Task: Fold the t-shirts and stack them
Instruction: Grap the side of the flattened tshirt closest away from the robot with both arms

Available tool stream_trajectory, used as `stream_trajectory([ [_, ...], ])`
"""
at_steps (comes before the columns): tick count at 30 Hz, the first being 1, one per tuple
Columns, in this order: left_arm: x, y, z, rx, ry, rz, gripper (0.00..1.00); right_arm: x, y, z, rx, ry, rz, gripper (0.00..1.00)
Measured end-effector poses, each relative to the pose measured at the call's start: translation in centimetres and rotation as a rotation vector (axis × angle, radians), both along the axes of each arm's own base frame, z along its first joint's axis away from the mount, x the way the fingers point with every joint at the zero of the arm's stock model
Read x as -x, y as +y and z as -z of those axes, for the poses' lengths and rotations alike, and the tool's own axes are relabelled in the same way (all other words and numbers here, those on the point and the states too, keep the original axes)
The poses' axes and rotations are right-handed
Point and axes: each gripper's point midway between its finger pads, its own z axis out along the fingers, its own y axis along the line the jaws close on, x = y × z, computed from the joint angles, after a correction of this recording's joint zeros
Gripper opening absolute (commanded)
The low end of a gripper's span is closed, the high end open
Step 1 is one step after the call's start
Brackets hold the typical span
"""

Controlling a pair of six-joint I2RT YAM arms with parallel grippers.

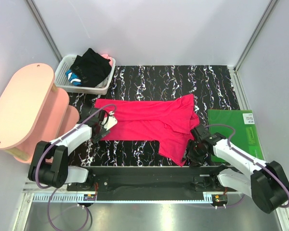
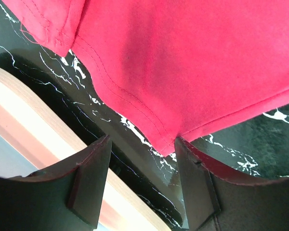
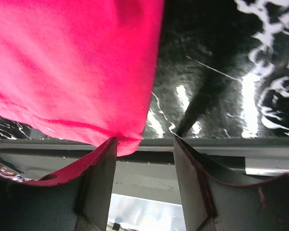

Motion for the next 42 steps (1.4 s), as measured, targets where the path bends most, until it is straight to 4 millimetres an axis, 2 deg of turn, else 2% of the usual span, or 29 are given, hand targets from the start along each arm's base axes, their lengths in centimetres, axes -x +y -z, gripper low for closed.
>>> stream_trajectory([
  [4,-0.1,0.0,0.3,0.002,0.004,0.0,0.6,-0.4,0.6,0.4,0.002,0.011,-0.005,0.54],
  [7,-0.1,-0.1,0.8,0.002,0.017,0.0,0.61,-0.8,1.3,0.4,-0.006,0.008,-0.015,0.47],
  [10,-0.4,0.0,0.9,-0.001,0.01,0.001,0.6,-1.0,1.9,0.5,-0.018,0.008,-0.02,0.34],
  [11,-0.6,0.1,0.9,-0.004,0.004,-0.003,0.6,-1.0,2.1,0.6,-0.019,0.008,-0.021,0.24],
  [14,-1.4,0.3,0.9,-0.015,-0.014,-0.008,0.63,-1.0,2.3,0.6,-0.021,0.007,-0.02,0.15],
  [16,-1.9,0.4,0.9,-0.02,-0.025,-0.015,0.67,-1.0,2.4,0.6,-0.022,0.006,-0.019,0.04],
  [18,-2.4,0.6,0.7,-0.026,-0.04,-0.02,0.71,-1.0,2.4,0.5,-0.023,0.003,-0.016,0.0],
  [21,-2.7,0.7,0.5,-0.03,-0.057,-0.025,0.76,-1.1,2.2,0.0,-0.024,-0.021,-0.011,0.0],
  [28,-2.4,0.5,0.3,-0.008,-0.064,-0.015,0.75,-0.8,1.8,-0.6,-0.02,-0.037,-0.007,0.0],
  [33,-1.9,0.1,0.7,0.007,-0.029,0.017,0.68,-0.8,1.8,-0.7,-0.021,-0.038,-0.007,0.0],
  [38,-2.0,-0.2,1.1,0.007,0.045,0.04,0.5,-0.7,1.8,-1.2,-0.03,-0.053,-0.007,0.0],
  [42,-2.3,-0.4,1.5,0.017,0.11,0.045,0.53,-0.7,1.7,-2.0,-0.045,-0.076,-0.005,0.0],
])
